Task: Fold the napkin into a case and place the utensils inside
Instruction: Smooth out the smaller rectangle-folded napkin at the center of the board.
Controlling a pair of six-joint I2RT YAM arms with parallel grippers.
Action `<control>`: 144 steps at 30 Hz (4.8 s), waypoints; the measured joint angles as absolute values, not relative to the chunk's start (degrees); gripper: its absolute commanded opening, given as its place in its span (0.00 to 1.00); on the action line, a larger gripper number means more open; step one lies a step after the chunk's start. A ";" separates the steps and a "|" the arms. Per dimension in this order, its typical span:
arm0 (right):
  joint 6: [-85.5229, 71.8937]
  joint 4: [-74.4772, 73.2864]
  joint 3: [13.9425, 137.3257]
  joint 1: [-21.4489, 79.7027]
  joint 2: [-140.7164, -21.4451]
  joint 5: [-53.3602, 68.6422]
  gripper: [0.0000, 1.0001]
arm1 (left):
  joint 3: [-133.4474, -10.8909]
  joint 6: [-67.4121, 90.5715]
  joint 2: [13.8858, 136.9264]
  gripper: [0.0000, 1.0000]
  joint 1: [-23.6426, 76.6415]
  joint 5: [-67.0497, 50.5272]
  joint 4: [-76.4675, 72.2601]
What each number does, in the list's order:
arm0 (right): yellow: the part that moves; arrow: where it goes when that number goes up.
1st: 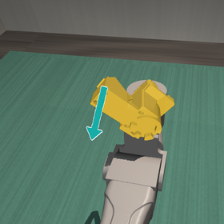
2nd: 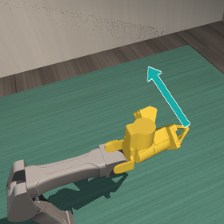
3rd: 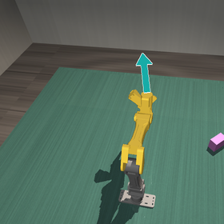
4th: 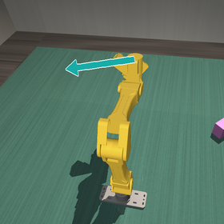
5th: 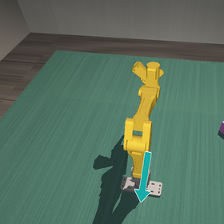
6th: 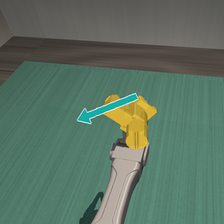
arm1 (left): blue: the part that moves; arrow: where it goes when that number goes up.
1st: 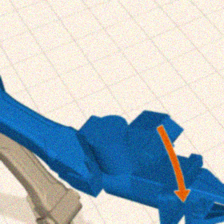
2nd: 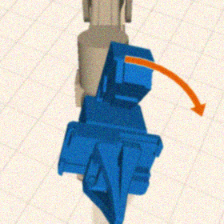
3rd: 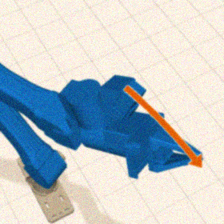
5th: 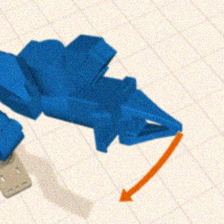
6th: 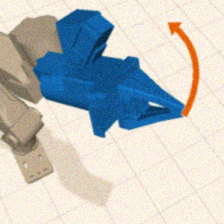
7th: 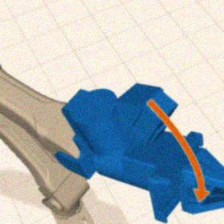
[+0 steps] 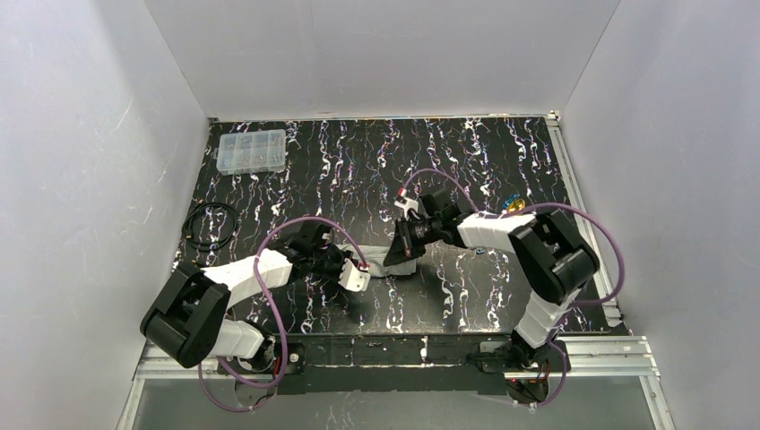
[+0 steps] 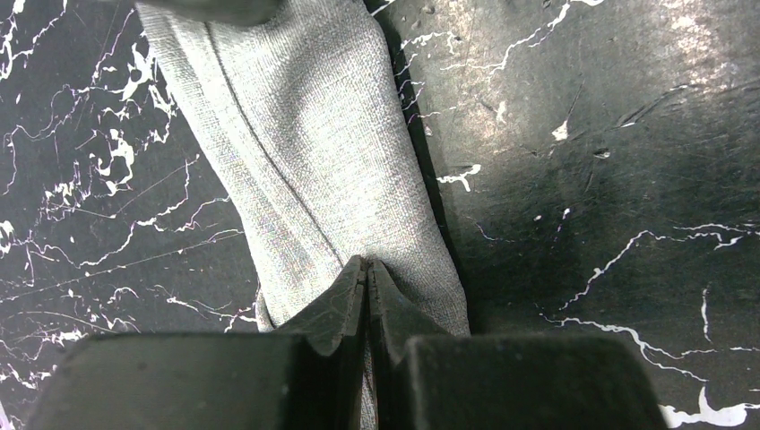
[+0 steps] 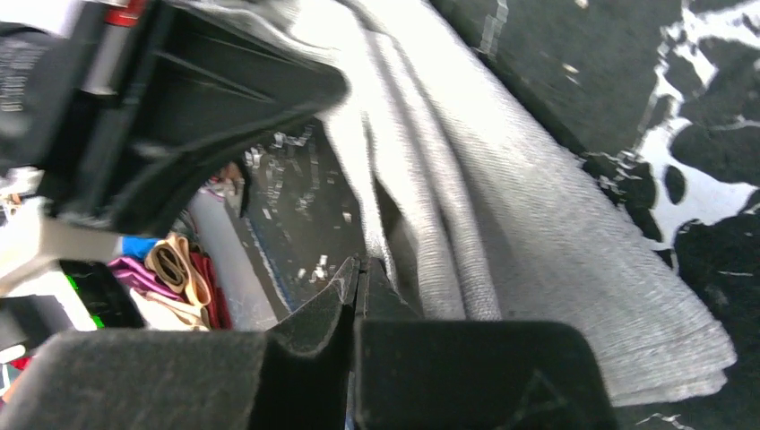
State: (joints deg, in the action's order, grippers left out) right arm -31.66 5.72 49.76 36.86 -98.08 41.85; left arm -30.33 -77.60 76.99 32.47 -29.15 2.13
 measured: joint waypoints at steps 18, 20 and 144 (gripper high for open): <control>-17.87 -1.89 53.19 31.83 -108.90 50.37 0.13 | -29.08 -79.94 76.25 0.00 32.49 -29.19 1.23; -15.75 -3.66 53.82 30.55 -108.97 51.20 0.16 | -28.86 -80.36 76.14 0.00 32.49 -29.21 0.97; -33.19 12.38 66.74 46.37 -112.42 41.76 0.49 | -32.73 -49.41 65.21 0.00 26.74 -17.69 13.47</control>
